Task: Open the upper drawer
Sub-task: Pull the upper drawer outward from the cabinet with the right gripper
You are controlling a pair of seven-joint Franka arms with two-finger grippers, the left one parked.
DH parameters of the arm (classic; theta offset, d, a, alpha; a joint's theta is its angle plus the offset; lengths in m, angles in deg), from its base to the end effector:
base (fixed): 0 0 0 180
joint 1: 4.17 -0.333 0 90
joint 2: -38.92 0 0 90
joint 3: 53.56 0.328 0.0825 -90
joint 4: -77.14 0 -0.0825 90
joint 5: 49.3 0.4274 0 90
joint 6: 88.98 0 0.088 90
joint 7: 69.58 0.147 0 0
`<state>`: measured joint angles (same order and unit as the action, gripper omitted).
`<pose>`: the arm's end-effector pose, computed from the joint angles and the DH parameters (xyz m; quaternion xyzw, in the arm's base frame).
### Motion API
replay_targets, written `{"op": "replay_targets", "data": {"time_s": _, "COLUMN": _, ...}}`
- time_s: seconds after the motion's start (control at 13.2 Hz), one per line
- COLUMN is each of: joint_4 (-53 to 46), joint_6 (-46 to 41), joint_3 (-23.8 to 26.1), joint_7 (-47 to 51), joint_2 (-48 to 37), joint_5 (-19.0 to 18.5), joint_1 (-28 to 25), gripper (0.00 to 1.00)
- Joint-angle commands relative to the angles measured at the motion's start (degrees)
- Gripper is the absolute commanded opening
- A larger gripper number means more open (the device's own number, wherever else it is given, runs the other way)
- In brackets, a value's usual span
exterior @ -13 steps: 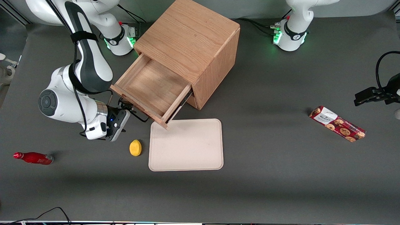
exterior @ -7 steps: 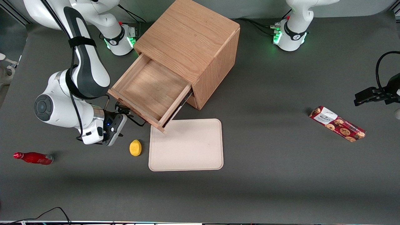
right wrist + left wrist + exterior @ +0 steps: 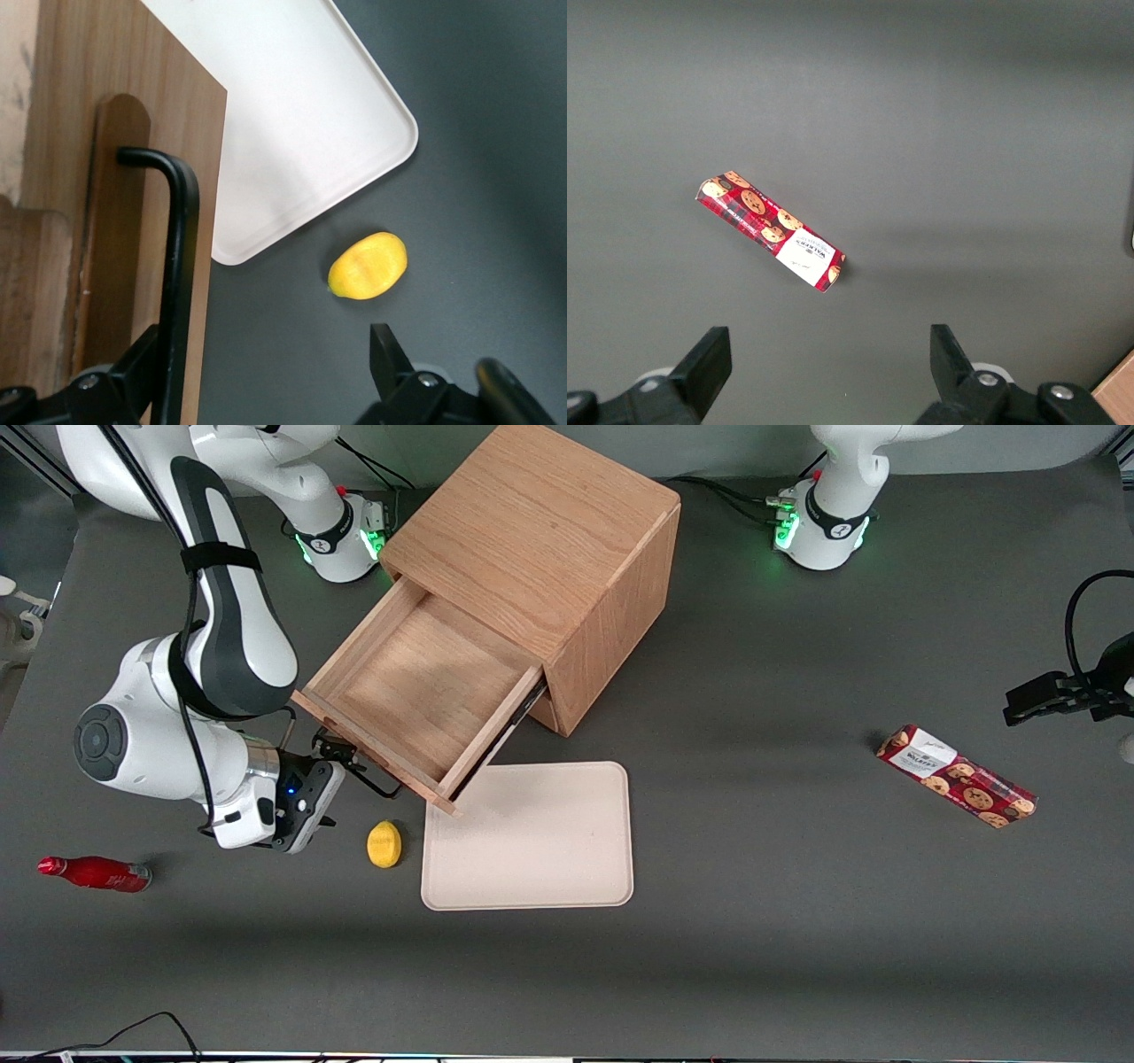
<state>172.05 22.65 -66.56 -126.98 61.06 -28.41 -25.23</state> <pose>0.6805 0.1460 0.3393 -0.8688 -0.4779 -0.0152 0.1288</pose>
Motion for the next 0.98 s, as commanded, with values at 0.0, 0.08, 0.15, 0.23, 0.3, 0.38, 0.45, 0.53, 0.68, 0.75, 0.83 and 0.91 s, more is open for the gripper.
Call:
{"op": "replay_targets", "data": {"time_s": 0.0, "joint_4": -2.4, "joint_6": -0.4, "joint_3": 0.0, "joint_7": -2.3, "joint_2": 1.8, "joint_5": 1.4, "joint_1": 1.2, "gripper": 1.00}}
{"op": "replay_targets", "data": {"time_s": 0.08, "joint_4": -2.7, "joint_6": -0.4, "joint_3": 0.0, "joint_7": -2.5, "joint_2": 1.9, "joint_5": 1.4, "joint_1": 1.2, "gripper": 1.00}}
{"op": "replay_targets", "data": {"time_s": 0.15, "joint_4": -3.0, "joint_6": -0.5, "joint_3": 0.0, "joint_7": -3.3, "joint_2": 2.1, "joint_5": 1.4, "joint_1": 1.2, "gripper": 1.00}}
{"op": "replay_targets", "data": {"time_s": 0.23, "joint_4": -3.2, "joint_6": -0.5, "joint_3": 0.0, "joint_7": -3.7, "joint_2": 2.2, "joint_5": 1.5, "joint_1": 1.3, "gripper": 1.00}}
{"op": "replay_targets", "data": {"time_s": 0.3, "joint_4": -3.4, "joint_6": -0.4, "joint_3": 0.0, "joint_7": -3.8, "joint_2": 2.3, "joint_5": 1.5, "joint_1": 1.5, "gripper": 1.00}}
{"op": "replay_targets", "data": {"time_s": 0.38, "joint_4": -3.7, "joint_6": -0.4, "joint_3": 0.0, "joint_7": -3.8, "joint_2": 2.4, "joint_5": 1.5, "joint_1": 1.6, "gripper": 1.00}}
{"op": "replay_targets", "data": {"time_s": 0.45, "joint_4": -3.9, "joint_6": -0.5, "joint_3": 0.0, "joint_7": -3.8, "joint_2": 2.6, "joint_5": 1.6, "joint_1": 1.6, "gripper": 1.00}}
{"op": "replay_targets", "data": {"time_s": 0.53, "joint_4": -4.4, "joint_6": -0.4, "joint_3": 0.0, "joint_7": -3.8, "joint_2": 2.6, "joint_5": 1.6, "joint_1": 1.7, "gripper": 1.00}}
{"op": "replay_targets", "data": {"time_s": 0.68, "joint_4": -5.0, "joint_6": -0.5, "joint_3": 0.0, "joint_7": -3.9, "joint_2": 3.0, "joint_5": 1.6, "joint_1": 2.2, "gripper": 1.00}}
{"op": "replay_targets", "data": {"time_s": 0.75, "joint_4": -5.1, "joint_6": -0.4, "joint_3": 0.0, "joint_7": -3.9, "joint_2": 3.1, "joint_5": 1.5, "joint_1": 2.5, "gripper": 1.00}}
{"op": "replay_targets", "data": {"time_s": 0.83, "joint_4": -5.3, "joint_6": -0.5, "joint_3": 0.0, "joint_7": -4.4, "joint_2": 3.3, "joint_5": 1.6, "joint_1": 2.6, "gripper": 1.00}}
{"op": "replay_targets", "data": {"time_s": 0.91, "joint_4": -5.5, "joint_6": -0.4, "joint_3": 0.0, "joint_7": -5.1, "joint_2": 3.5, "joint_5": 1.6, "joint_1": 2.7, "gripper": 1.00}}
